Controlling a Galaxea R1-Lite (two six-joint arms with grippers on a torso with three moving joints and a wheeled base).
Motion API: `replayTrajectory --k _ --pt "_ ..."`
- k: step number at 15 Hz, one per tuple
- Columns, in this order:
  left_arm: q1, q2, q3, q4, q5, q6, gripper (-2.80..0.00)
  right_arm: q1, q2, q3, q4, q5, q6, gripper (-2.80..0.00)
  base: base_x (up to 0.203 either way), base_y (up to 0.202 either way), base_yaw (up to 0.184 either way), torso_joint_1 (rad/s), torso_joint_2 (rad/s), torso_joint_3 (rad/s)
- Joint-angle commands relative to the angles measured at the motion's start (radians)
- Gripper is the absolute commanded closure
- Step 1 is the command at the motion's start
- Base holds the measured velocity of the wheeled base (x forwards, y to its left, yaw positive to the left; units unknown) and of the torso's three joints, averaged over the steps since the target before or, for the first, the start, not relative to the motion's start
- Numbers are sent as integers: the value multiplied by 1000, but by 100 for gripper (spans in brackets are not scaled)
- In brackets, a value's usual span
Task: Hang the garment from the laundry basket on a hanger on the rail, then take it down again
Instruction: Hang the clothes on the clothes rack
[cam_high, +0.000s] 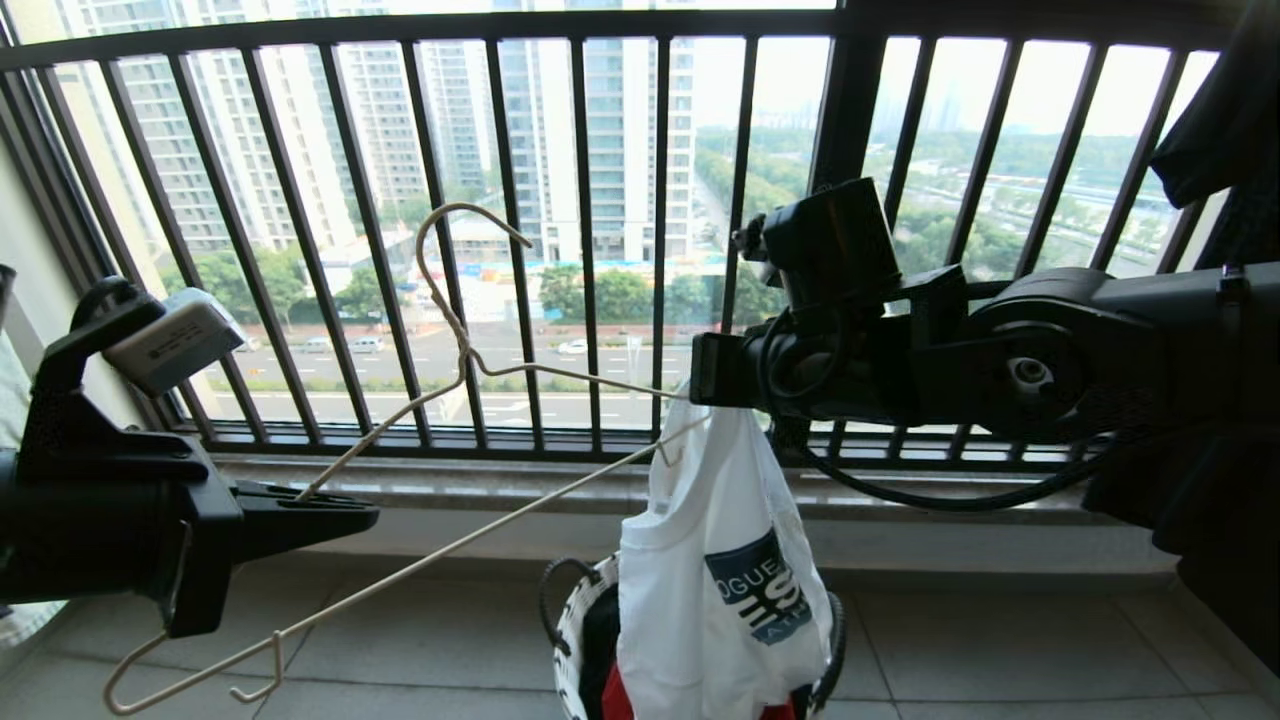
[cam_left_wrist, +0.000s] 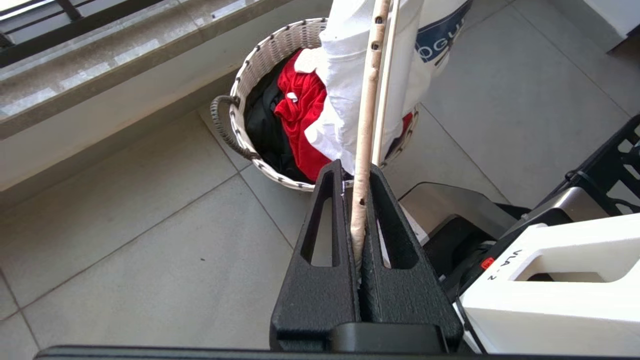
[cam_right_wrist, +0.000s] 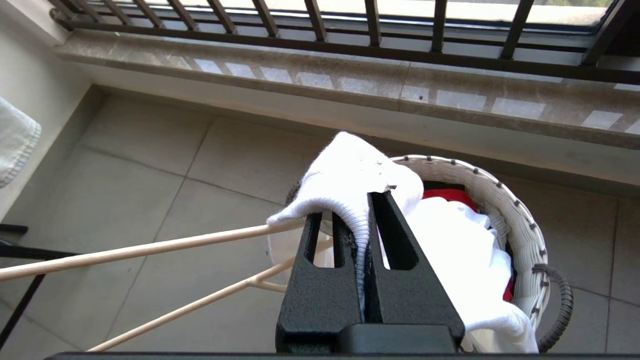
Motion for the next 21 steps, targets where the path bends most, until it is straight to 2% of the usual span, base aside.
replayTrajectory --k 1,5,7,8,11,12,15,21 --pt "0 5 -2 0 32 2 0 -20 1 -13 1 -2 2 0 0 0 0 0 0 0" --pt "0 20 -13 -2 63 -4 0 -31 -3 -18 3 0 2 0 0 0 0 0 0 0" --pt "-1 21 -26 -3 82 -30 0 -31 -2 -18 6 0 2 0 0 0 0 0 0 0" --pt "-5 21 -31 -20 83 -53 0 -27 -3 -17 6 1 2 0 0 0 0 0 0 0" --pt "-93 32 1 -150 93 -172 0 0 0 -15 5 1 34 0 0 0 0 0 0 0" --pt "-119 42 5 -158 103 -187 0 6 0 -17 3 1 44 0 0 0 0 0 0 0" --pt "-165 66 15 -160 134 -194 0 12 2 -22 0 1 60 0 0 0 0 0 0 0" --pt "-175 30 20 -154 145 -191 0 -33 3 -34 -2 -2 53 0 0 0 0 0 0 0"
